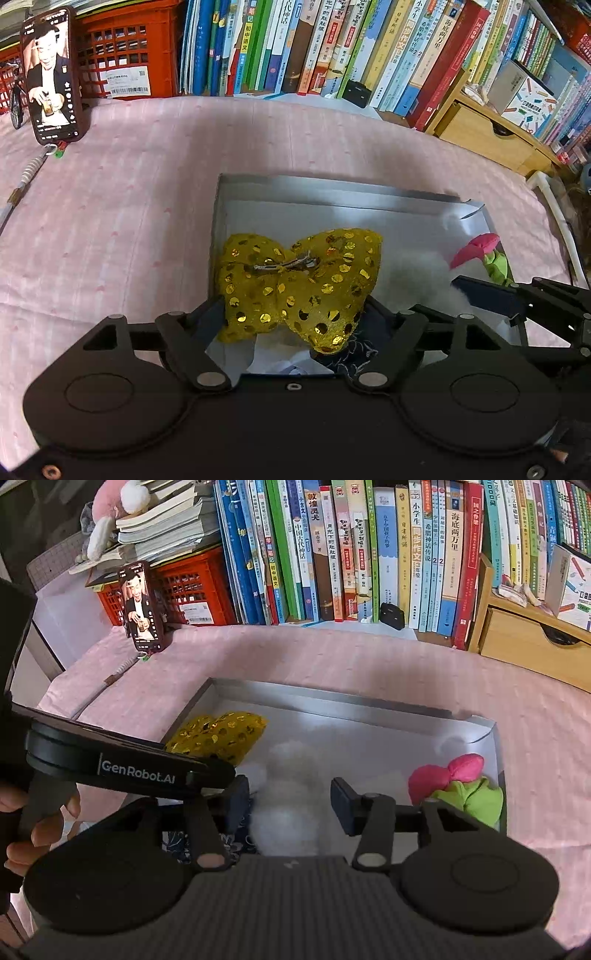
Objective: Organize soft objects
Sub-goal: 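Lower both tools over the tray and open them to release bow and pompom, then move the left tool to the blue mask packet while the right tool approaches the grey sock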
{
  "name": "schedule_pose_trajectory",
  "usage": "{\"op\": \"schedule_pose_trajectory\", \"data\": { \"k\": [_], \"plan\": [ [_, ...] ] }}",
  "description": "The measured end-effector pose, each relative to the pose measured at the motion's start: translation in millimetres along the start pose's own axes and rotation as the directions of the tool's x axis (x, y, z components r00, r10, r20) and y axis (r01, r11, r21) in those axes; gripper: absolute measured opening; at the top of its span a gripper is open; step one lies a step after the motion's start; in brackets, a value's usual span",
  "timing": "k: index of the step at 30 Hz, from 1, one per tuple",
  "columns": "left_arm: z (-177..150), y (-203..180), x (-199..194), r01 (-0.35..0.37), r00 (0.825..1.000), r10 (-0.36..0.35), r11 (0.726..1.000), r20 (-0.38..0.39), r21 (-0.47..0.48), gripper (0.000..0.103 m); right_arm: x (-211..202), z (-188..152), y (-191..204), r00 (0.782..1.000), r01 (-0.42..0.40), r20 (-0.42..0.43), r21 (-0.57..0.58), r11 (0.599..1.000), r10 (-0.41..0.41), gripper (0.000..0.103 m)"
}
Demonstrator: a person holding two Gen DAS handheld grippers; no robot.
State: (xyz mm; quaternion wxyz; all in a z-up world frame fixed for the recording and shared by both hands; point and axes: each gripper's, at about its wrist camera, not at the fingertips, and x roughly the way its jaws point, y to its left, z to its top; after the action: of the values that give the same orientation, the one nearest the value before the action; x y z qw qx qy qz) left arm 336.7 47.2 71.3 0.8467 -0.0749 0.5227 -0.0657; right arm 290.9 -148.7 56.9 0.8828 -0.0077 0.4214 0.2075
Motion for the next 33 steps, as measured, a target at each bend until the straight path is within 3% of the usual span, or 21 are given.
{"op": "schedule_pose_trajectory", "data": {
  "k": [18,33],
  "plan": [
    [-13.0,-4.8,-35.8,0.042,0.997,-0.042,0.999,0.072,-0.011,0.090,-37.6,-6.2,1.6,0.998,0.011,0.068,0.020,1.000,-0.012,0.071],
    [-35.6,-10.8,-73.2,0.042,0.990,-0.045,0.999,0.136,0.029,0.091,-68.3,-19.2,11.7,0.992,0.016,0.124,0.005,1.000,-0.016,0.076]
  ]
}}
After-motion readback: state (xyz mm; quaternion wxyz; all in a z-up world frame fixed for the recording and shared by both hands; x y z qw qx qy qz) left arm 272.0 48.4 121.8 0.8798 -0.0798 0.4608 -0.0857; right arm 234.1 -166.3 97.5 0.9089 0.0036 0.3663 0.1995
